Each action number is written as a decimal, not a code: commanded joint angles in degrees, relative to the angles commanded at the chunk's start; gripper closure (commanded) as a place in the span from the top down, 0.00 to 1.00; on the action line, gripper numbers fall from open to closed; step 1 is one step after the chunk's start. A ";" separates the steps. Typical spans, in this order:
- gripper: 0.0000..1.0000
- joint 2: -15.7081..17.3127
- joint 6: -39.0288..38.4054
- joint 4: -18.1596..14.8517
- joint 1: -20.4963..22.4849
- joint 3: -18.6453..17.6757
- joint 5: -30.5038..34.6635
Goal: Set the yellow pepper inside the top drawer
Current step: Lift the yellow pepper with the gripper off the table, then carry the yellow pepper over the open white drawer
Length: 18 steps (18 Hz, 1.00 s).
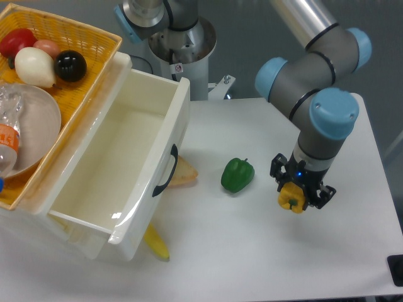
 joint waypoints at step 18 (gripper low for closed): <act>0.26 12.66 -25.66 -4.14 -5.00 -5.09 -18.11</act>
